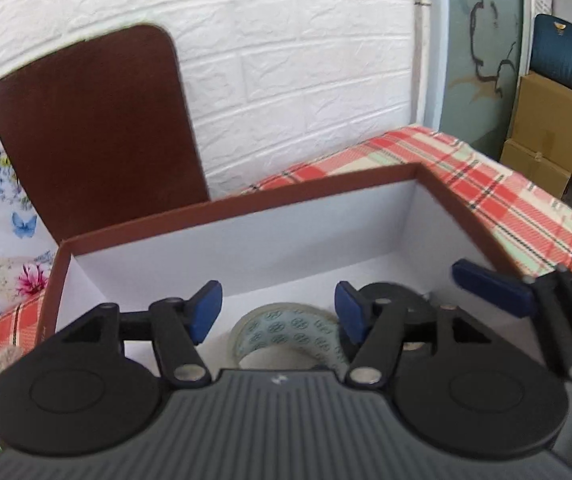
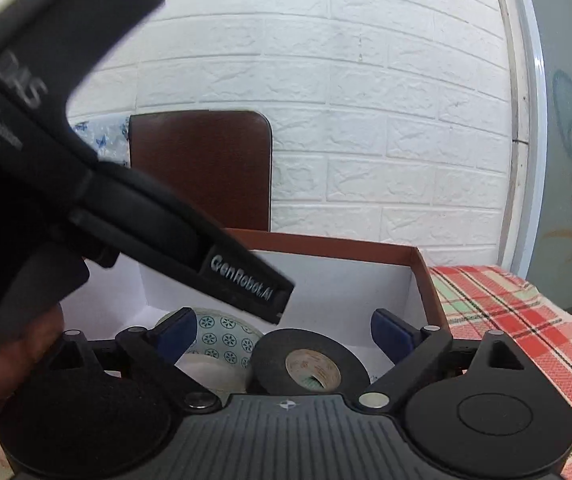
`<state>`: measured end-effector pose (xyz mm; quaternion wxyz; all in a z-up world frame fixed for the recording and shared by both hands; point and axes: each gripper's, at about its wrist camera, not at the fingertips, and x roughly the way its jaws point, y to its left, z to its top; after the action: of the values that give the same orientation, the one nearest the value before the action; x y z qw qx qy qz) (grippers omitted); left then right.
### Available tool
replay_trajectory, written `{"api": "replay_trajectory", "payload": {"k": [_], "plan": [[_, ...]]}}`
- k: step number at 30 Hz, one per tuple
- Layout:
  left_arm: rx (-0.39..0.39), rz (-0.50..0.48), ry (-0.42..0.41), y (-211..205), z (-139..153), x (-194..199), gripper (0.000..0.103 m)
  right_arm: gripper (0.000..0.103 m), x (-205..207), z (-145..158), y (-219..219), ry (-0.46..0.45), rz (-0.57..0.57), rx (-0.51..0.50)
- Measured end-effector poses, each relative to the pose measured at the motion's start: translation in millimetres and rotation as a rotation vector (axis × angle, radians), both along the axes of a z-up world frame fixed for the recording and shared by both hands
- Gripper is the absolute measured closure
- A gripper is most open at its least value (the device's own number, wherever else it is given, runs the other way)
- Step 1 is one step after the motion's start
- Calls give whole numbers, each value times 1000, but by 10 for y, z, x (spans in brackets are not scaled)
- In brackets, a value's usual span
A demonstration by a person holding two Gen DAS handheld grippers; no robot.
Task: Organize objects
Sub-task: 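Lower the black tape into the brown box and open the left tool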
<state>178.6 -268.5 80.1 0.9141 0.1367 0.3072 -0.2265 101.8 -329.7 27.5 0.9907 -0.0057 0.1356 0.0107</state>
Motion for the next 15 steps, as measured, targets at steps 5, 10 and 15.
{"api": "replay_trajectory", "payload": {"k": [5, 10, 15], "plan": [[31, 29, 3, 57, -37, 21, 39, 13, -6, 19, 26, 18, 0, 1], [55, 33, -51, 95, 78, -103, 38, 18, -190, 112, 13, -6, -1, 7], [44, 50, -69, 225, 199, -253, 37, 18, -422, 192, 77, -25, -27, 29]]}}
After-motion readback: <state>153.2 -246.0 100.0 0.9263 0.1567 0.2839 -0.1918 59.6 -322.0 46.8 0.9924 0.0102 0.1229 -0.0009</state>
